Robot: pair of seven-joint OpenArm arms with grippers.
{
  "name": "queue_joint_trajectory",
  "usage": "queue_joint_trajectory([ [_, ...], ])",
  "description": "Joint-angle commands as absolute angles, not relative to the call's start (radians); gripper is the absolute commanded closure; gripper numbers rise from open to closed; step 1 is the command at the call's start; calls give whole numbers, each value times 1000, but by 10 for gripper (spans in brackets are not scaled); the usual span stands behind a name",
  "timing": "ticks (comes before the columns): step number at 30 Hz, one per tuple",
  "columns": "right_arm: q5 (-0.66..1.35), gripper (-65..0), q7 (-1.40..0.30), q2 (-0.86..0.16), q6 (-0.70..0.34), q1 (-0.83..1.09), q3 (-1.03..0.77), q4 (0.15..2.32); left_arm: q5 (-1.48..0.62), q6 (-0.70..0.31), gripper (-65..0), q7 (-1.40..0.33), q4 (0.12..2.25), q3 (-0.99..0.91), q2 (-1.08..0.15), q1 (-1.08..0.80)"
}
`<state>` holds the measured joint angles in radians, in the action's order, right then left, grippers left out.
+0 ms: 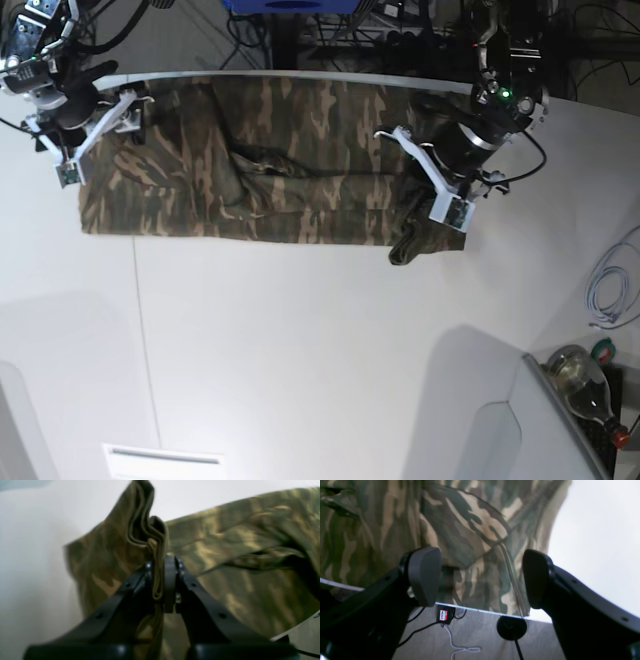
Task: Layout the t-shirt on the table in an organized manner, then fold the t-shirt properly
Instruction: 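Grasp the hem end with the left gripper beside the shirt, then fold the hem end over toward the right gripper with the left gripper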
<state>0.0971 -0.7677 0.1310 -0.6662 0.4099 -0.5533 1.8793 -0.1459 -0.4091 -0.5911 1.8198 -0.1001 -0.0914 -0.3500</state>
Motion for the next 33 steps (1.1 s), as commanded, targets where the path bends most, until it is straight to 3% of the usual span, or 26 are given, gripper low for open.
queue_joint_trajectory([
  [1, 108, -476, -750, 127, -671, 404, -565, 1900, -160, -404, 0, -567, 1836, -62, -93, -329],
  [7, 108, -476, -748, 127, -671, 404, -570, 1900, -170, -291, 0, -565, 1745, 139, -93, -260],
  [11, 108, -476, -748, 127, -671, 404, -570, 1900, -170, -278, 0, -565, 1658, 232, -77, -216],
  [21, 108, -477, -748, 127, -671, 395, -570, 1900, -160, -278, 0, -565, 1544, 246, 5, -156],
  [33, 108, -479, -750, 127, -671, 389, -567, 1897, -160, -278, 0, -564, 1491, 272, 21, -134],
])
